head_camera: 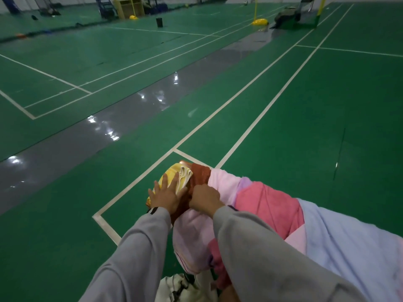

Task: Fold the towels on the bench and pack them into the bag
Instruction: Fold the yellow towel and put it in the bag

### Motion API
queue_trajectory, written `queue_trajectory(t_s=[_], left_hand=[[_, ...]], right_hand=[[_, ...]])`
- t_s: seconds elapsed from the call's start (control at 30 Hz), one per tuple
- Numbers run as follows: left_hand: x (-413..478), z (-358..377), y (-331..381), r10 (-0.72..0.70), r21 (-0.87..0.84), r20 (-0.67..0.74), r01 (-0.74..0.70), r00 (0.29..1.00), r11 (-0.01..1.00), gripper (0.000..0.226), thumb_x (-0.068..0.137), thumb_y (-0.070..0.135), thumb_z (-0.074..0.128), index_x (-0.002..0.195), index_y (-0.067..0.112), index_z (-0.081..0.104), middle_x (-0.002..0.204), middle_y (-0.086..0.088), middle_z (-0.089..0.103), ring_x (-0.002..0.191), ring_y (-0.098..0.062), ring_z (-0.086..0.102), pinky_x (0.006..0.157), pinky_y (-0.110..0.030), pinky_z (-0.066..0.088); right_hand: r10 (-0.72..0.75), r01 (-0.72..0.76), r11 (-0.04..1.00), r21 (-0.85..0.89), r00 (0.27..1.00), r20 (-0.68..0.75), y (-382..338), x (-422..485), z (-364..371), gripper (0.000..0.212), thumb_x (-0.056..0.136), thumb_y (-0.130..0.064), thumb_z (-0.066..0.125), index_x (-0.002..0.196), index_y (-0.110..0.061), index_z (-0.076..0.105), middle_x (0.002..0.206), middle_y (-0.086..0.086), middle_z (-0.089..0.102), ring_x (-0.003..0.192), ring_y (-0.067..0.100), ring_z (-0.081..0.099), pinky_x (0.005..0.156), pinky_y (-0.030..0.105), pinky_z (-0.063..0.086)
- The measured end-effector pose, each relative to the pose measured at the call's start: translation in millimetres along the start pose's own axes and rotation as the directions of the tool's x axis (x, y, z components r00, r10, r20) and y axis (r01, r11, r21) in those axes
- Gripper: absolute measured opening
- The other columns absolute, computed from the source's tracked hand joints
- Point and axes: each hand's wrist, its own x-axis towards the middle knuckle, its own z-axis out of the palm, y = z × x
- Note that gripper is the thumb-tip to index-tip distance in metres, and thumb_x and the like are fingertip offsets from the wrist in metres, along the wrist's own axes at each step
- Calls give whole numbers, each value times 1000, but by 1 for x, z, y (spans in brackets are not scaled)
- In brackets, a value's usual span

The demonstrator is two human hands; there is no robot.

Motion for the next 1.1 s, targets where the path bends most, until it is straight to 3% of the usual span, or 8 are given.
queue_trajectory(t_s=[0.13,0.3,0.47,0.63,0.73,0.9,1.0,1.1], left_hand=[[-6,-8,-6,20,119,50,-26,999,993,66,101,69,16,157,49,-12,171,1,-11,155,-41,2,122,-64,10],[-22,-18,23,-4,-3,64,4,998,1000,66,103,63,24,161,39,7,171,-7,-4,155,-42,-1,123,-59,4],[-41,-53,32,110,-307,-55,-122,992,944,55,101,56,32,104,21,74,117,-12,70,107,-36,63,103,-48,46],[-88,-117,65,46,-882,123,87,991,464,87,91,83,28,96,11,76,88,-15,75,88,-30,72,86,-38,57],[-125,-150,96,191,-944,135,68,972,322,60,102,65,32,93,21,72,78,0,75,69,-5,73,62,-21,57],[-164,-204,142,286,-984,32,80,958,-159,60,105,59,31,96,13,69,73,-6,76,62,-14,73,56,-26,59],[-182,-236,160,294,-977,-52,12,954,-212,44,108,34,43,92,11,76,78,-10,77,63,-16,74,61,-27,61],[-202,-265,177,304,-965,-124,-44,945,-257,30,99,17,45,103,3,71,87,-15,76,74,-24,74,72,-31,62]], right_hand=[[22,-33,993,117,995,95,1,0,-38,19,85,-39,58,94,-22,59,102,5,66,97,28,64,83,37,52],[-113,105,992,-73,987,-112,2,-20,-67,33,90,-29,54,121,-20,59,114,4,65,104,30,63,72,34,38],[-103,118,989,91,983,-153,5,-42,-92,18,84,-10,52,93,-24,60,94,3,65,91,32,63,64,31,39],[-9,118,944,307,943,-334,4,-62,-126,21,77,2,49,75,-18,44,74,8,57,75,32,55,58,34,34],[-27,203,912,356,897,-442,3,-83,-151,15,79,-2,54,81,-16,49,75,10,60,74,33,56,61,36,37],[-141,392,859,330,800,-583,5,-124,-204,8,86,-13,67,93,-15,62,89,8,70,84,29,64,79,36,51],[-122,490,779,391,730,-672,13,-152,-234,18,83,-16,72,99,-20,66,99,-1,72,89,21,68,85,34,53],[235,357,691,628,712,-662,35,-171,-256,37,88,-24,72,122,-18,59,124,1,64,107,22,64,90,30,48]])
